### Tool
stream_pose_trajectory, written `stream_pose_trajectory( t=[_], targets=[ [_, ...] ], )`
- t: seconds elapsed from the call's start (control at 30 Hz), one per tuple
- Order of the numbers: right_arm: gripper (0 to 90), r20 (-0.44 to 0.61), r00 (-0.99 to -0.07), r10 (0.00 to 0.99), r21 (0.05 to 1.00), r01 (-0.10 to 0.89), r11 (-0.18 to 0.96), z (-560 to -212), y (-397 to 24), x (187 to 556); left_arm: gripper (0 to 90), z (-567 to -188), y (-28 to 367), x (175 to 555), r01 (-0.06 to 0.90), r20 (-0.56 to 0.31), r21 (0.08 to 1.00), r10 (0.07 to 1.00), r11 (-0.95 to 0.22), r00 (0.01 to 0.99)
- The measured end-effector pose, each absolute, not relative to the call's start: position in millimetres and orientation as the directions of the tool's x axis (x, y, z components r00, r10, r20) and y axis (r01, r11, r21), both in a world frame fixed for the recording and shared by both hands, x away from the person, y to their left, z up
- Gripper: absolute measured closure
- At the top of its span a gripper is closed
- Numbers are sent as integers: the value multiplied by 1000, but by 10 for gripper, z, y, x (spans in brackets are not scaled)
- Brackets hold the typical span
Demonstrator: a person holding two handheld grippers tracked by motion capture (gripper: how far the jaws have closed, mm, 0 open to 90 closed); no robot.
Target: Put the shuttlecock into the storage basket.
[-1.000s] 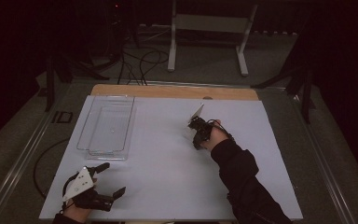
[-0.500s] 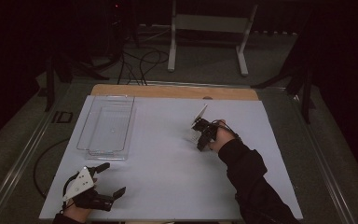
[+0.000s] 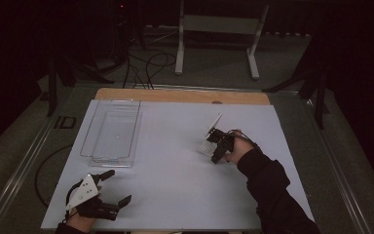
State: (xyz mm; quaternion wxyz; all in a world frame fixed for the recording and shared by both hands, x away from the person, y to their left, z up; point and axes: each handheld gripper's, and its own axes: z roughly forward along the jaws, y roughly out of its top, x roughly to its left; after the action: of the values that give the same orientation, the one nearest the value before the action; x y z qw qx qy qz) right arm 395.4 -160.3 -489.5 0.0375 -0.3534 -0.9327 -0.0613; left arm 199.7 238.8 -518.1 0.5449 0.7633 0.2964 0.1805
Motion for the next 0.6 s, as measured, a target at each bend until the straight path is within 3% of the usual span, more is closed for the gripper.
stream_pose_trajectory(
  t=[0.6],
  targets=[
    [661, 158, -872, 464, 103, 482, 870, -4874, -1725, 3603, 0, -5184, 2380, 2000, 260, -47, 937, 652, -233, 757]
  ],
)
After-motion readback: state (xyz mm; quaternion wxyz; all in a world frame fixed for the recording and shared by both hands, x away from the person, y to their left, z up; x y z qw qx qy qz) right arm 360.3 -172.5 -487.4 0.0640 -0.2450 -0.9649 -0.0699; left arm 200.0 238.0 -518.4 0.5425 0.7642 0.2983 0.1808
